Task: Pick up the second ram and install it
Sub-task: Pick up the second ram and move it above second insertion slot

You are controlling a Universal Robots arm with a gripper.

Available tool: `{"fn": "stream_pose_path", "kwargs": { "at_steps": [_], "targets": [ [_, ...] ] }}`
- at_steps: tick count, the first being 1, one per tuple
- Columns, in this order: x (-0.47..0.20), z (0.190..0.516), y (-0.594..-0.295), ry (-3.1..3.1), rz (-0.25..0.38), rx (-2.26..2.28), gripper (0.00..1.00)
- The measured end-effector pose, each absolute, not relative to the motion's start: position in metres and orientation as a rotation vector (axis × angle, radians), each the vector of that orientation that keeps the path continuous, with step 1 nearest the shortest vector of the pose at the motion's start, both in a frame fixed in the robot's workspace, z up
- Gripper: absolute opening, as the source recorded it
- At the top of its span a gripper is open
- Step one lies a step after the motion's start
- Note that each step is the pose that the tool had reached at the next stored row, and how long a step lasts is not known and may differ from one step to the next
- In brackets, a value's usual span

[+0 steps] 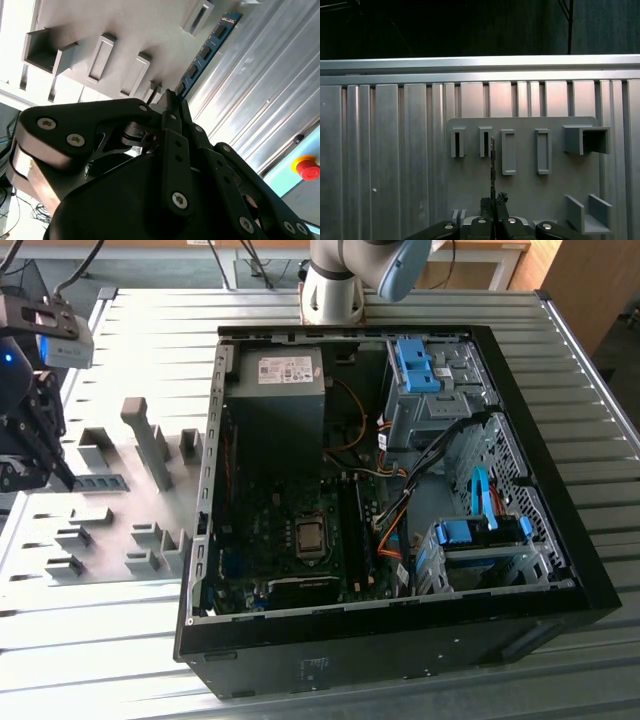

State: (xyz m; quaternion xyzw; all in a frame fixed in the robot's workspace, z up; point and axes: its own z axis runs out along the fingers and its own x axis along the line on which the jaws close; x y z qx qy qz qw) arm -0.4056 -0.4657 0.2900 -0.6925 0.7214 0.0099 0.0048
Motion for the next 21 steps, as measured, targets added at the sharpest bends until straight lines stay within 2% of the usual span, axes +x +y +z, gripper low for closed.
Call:
{"fn": "stream_pose_path", "kwargs": {
  "at_steps": [21],
  "targets": [
    [-0.406, 0.334, -0.466, 2.259, 0.031, -2.169, 0.14]
  ]
}}
